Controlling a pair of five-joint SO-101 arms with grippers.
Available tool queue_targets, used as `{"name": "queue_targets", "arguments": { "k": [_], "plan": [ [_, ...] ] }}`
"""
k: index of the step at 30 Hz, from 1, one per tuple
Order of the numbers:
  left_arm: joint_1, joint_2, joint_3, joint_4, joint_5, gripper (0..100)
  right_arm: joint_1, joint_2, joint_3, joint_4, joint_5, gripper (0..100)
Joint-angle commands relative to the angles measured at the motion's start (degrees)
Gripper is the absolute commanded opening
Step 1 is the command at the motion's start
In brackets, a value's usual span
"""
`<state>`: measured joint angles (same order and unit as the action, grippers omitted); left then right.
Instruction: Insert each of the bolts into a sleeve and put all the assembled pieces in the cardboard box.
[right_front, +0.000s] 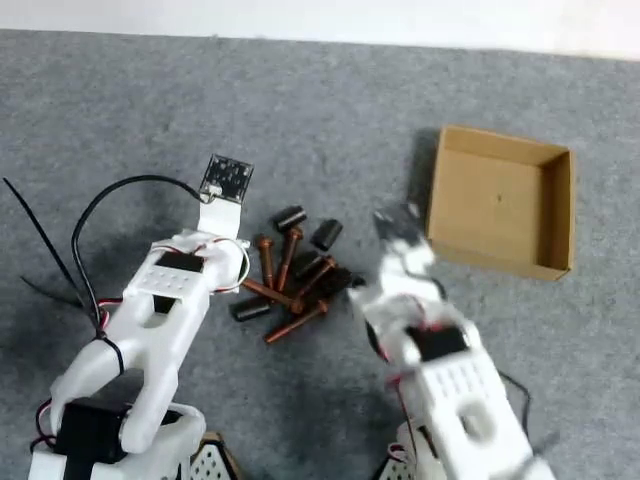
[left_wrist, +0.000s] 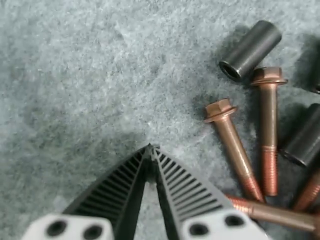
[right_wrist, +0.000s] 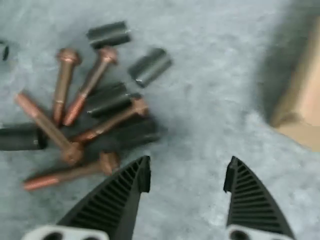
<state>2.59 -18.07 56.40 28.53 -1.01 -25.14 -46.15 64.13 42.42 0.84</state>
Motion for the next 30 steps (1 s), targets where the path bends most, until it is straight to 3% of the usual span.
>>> {"name": "queue_targets", "arguments": {
  "k": [1, 9, 27, 30],
  "plan": [
    [-0.5, 0.0, -2.9, -1.1, 0.4, 1, -5.2, 23.3, -17.2, -2.0, -0.5, 23.1],
    [-0.4, 0.0, -2.8, -1.1, 0.4, 1, -7.8, 50.9, -30.0, -5.1, -0.5, 23.1],
    [3.6, 0.6, -2.6, -1.0, 0.2, 1, -7.7, 51.0, -29.9, -1.2, -0.5, 23.0],
    [3.8, 0.6, -2.6, -0.9, 0.2, 1, -7.7, 51.0, -30.0, -1.3, -0.5, 16.5]
  ]
}}
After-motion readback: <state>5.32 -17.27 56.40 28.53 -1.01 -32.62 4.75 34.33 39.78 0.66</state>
